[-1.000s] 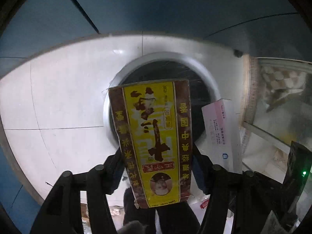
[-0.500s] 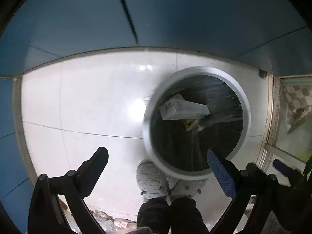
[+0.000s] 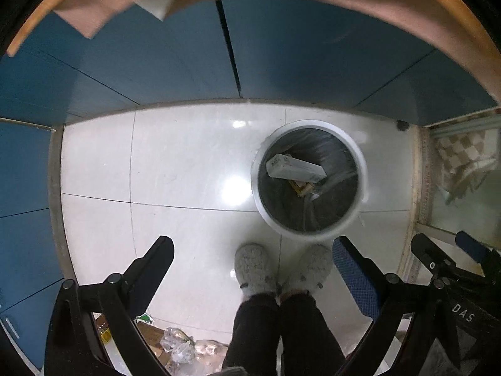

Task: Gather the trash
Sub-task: 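Raise both empty tools back toward the counter items, then grasp the white tissue with the left tool while the right tool grasps the rainbow-logo box, then carry the tissue and box over the bin and open both tools to drop them, then raise both empty tools back toward the counter items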

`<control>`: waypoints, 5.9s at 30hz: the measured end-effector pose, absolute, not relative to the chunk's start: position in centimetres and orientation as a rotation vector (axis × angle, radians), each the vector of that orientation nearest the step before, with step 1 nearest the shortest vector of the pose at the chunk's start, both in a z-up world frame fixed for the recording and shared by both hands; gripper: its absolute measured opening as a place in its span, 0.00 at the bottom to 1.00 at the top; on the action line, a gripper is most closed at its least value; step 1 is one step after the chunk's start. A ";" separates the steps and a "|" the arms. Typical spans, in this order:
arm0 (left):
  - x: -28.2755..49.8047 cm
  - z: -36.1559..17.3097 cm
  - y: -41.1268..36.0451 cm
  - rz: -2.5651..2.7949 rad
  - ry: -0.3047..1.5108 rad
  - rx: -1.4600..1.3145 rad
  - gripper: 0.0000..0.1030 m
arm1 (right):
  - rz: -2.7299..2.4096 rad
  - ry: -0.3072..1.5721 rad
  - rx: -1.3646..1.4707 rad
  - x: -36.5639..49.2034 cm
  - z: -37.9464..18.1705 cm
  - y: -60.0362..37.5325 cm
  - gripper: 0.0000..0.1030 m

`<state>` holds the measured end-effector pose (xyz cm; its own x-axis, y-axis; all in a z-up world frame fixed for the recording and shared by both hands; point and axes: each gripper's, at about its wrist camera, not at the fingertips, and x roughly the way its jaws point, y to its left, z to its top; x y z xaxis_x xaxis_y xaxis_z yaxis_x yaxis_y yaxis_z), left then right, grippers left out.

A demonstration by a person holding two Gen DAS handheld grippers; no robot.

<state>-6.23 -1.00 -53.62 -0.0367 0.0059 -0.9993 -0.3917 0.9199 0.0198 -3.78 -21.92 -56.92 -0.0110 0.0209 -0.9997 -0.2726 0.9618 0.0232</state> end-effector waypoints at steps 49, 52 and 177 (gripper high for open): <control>28.9 -25.5 11.6 0.422 1.284 -0.396 0.97 | 0.394 1.391 -0.009 38.0 -18.5 -13.9 1.00; 30.6 -28.5 12.6 0.440 1.330 -0.439 0.73 | 0.425 1.419 -0.058 42.6 -21.1 -11.7 1.00; -10.0 -34.1 -4.6 0.261 1.455 -0.216 1.00 | 0.199 1.412 -0.126 -10.6 -30.8 -25.9 1.00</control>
